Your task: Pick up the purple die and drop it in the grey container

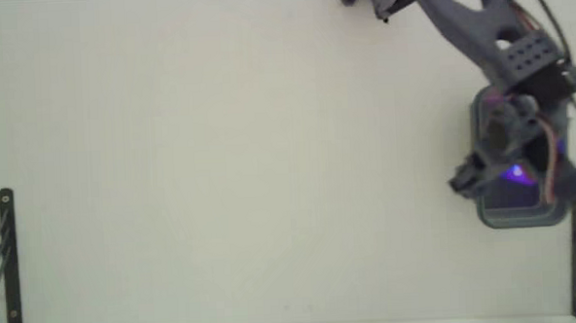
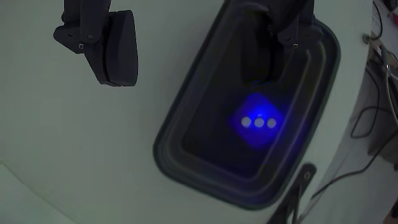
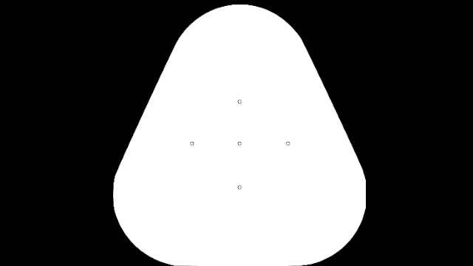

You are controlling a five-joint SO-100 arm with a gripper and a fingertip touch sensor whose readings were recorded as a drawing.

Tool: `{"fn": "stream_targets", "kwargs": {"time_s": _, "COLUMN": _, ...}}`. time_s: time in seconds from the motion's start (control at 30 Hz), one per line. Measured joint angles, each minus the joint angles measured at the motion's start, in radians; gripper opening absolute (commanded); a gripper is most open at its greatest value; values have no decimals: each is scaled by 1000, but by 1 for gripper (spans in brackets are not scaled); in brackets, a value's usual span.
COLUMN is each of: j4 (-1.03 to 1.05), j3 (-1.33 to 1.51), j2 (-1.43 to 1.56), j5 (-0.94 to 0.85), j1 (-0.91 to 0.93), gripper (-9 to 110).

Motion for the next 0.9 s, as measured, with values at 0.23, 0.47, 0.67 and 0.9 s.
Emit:
{"fn": "stream_targets", "kwargs": {"time_s": 0.23, "j4": -2, "j3": 100, "j2": 100, "j5": 2, "j1": 72, "gripper": 110}}
{"fn": "stream_targets", "kwargs": {"time_s": 0.47, "j4": -3, "j3": 202, "j2": 199, "j5": 0, "j1": 146, "gripper": 110}}
{"fn": "stream_targets", "kwargs": {"time_s": 0.67, "j4": -5, "j3": 279, "j2": 288, "j5": 0, "j1": 222, "gripper": 110}}
{"fn": "stream_targets", "kwargs": {"time_s": 0.9, "j4": -5, "j3": 379, "j2": 391, "j5": 0, "j1": 298, "gripper": 110}}
